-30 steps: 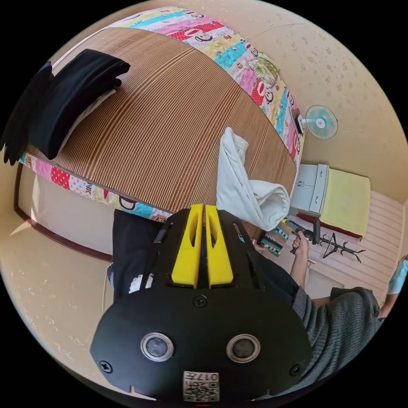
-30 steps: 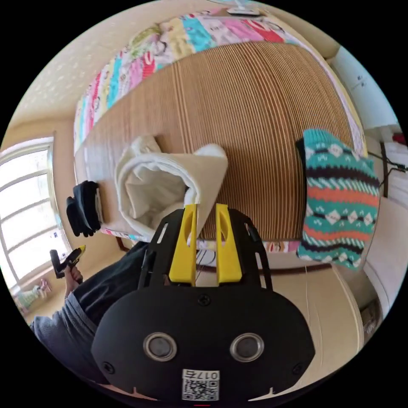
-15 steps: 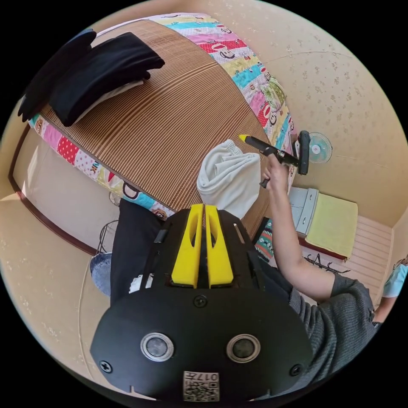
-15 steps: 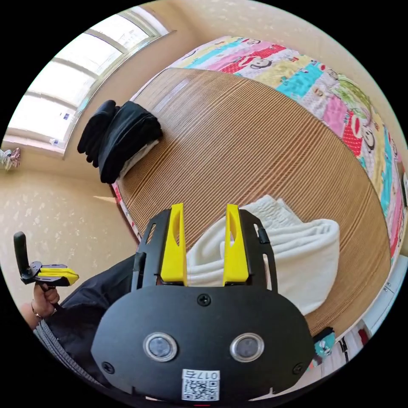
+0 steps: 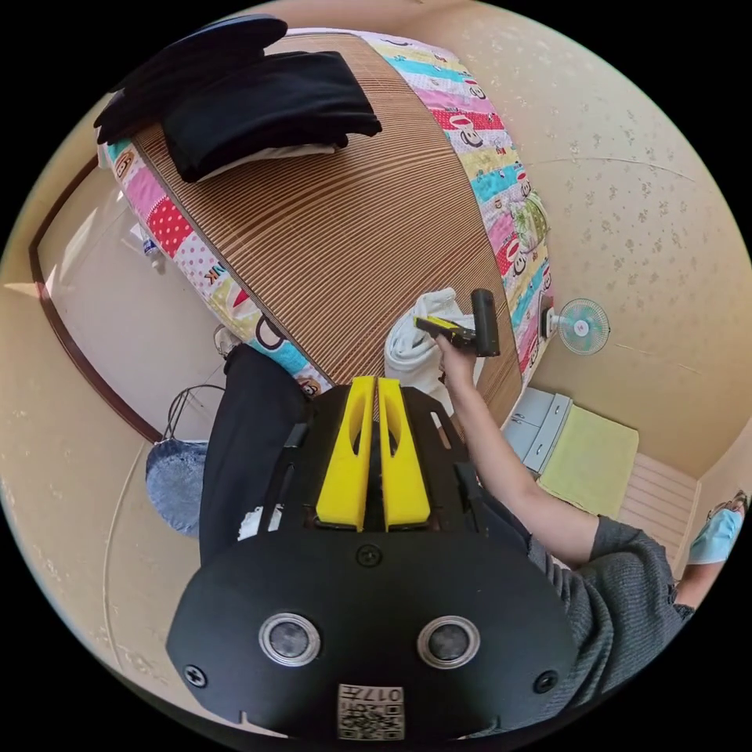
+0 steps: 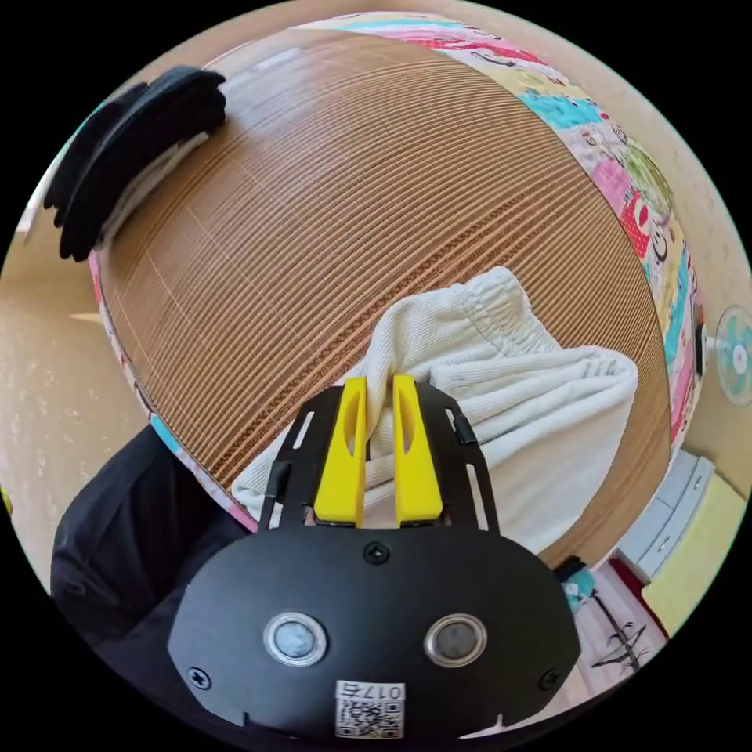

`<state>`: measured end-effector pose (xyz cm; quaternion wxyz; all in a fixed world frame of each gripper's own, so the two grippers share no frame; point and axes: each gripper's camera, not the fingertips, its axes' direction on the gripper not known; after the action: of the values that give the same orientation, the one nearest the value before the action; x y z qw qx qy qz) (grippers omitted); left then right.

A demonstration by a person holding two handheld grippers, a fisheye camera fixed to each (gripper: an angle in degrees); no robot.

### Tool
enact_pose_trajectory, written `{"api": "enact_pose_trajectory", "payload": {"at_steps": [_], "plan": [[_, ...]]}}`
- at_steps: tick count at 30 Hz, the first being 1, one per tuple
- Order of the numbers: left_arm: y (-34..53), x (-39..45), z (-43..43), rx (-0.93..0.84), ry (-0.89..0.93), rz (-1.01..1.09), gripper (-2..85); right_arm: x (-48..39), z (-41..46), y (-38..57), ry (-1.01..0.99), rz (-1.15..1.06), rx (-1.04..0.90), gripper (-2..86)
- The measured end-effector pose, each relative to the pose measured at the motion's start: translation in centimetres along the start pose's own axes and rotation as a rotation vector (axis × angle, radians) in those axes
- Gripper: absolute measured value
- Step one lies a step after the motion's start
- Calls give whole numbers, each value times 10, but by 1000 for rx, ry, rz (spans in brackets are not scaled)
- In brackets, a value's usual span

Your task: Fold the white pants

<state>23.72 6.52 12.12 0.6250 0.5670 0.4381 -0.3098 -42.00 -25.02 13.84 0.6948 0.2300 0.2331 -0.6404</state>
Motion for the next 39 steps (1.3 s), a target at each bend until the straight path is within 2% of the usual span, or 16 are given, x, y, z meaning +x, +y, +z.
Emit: {"api": "enact_pose_trajectory", "payload": {"at_steps": [1, 7, 8, 10, 12, 13, 17, 20, 24, 26, 30, 31, 35, 39], "plan": [[-2, 0, 2, -5, -5, 3, -10, 28, -20, 29, -113, 48, 99, 56], [-12, -1, 17, -36, -4, 30, -10, 166, -59, 197, -461, 461, 343, 38], [-13, -2, 22, -49, -7, 38, -9, 176, -58, 213, -507, 491, 368, 37], [-14, -2, 29, -69, -9, 54, -9, 208, -51, 265, -731, 571, 478, 32], [-15, -2, 38, -86, -8, 76, -6, 215, -45, 290, -889, 564, 588, 30], [-14, 0, 44, -95, -1, 98, -4, 213, -42, 298, -961, 532, 633, 28], [-12, 15, 66, -143, 74, 222, 40, 189, -46, 306, -1001, 383, 700, 23], [-7, 30, 80, -168, 101, 313, 58, 173, -49, 321, -1128, 287, 831, 14], [4, 52, 95, -210, 111, 424, 74, 144, -75, 340, -1273, 43, 1004, 3], [13, 64, 102, -205, 184, 484, 110, 128, -93, 345, -1325, -89, 1078, 8], [27, 86, 105, -181, 379, 624, 180, 105, -113, 350, -1552, -300, 1245, 22], [33, 92, 96, -135, 472, 657, 210, 97, -121, 351, -1559, -345, 1253, 23], [64, 108, 61, -74, 781, 742, 225, 65, -149, 356, -1488, -484, 1241, 26], [108, 121, 39, -58, 773, 790, 232, 16, -166, 362, -1418, -644, 1187, 26]]}}
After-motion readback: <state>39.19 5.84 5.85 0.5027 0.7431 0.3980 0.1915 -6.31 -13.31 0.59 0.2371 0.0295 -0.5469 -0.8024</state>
